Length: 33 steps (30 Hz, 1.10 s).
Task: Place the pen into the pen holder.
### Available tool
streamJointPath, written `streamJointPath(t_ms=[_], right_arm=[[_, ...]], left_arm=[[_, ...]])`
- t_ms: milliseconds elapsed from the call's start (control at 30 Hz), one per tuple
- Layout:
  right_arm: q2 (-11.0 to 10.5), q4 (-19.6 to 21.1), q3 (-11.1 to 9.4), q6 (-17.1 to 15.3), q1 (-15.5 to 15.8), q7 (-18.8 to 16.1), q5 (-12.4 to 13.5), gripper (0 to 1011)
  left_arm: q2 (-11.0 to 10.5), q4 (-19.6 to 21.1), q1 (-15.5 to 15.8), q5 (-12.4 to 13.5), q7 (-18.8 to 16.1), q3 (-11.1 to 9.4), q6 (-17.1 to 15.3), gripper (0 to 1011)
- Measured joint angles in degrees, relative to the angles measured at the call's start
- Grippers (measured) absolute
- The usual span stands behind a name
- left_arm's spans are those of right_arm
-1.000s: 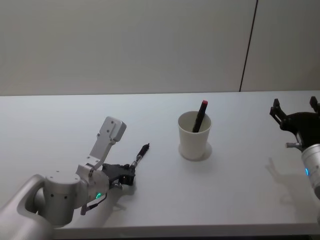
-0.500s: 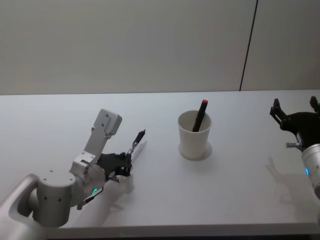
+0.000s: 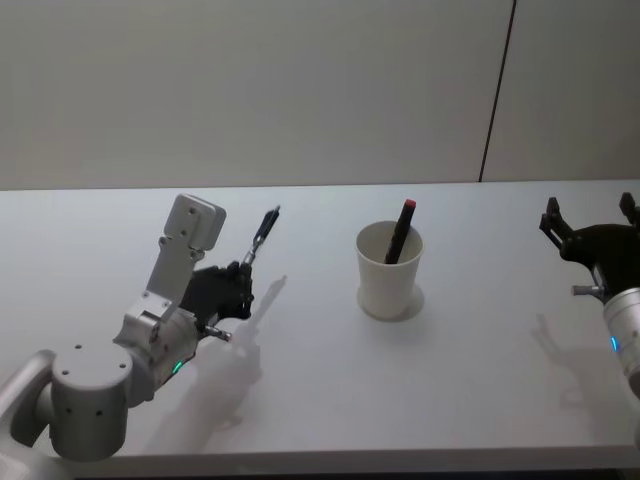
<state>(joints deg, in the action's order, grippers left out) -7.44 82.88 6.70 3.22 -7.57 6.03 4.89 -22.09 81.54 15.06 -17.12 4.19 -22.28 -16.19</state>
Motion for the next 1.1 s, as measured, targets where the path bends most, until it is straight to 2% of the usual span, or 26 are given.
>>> streamJointPath(t_ms=[200,233,500,833,867,1100], right_arm=[[0.0,0.0,0.0,0.0,0.0,0.0,0.0,1002],[0.0,0.0,0.0,0.0,0.0,0.0,0.0,1002],[0.0,0.0,0.0,0.0,0.0,0.0,0.0,1002],[0.0,0.0,0.0,0.0,0.0,0.0,0.0,1002],[0.0,0.0,0.0,0.0,0.0,0.0,0.0,1002],[0.0,0.0,0.0,0.0,0.0,0.0,0.0,1002]], left_arm=[[-1.0,2.9,-1.6,1.2,-1.5,0.4,4.8,127],[-1.0,2.9,-1.6,1.2,-1.5,0.4,4.8,127],[-1.9,5.7,-3.2,3.8,-3.1,0.5,10.6,127],[-2.6,7.9,-4.7,9.1,-5.3,0.5,18.6,127],[-2.6,7.9,-4.7,9.1,-5.3,0.5,18.6,127],[-2.7,8.3,-5.2,14.2,-6.7,0.3,25.1,127]])
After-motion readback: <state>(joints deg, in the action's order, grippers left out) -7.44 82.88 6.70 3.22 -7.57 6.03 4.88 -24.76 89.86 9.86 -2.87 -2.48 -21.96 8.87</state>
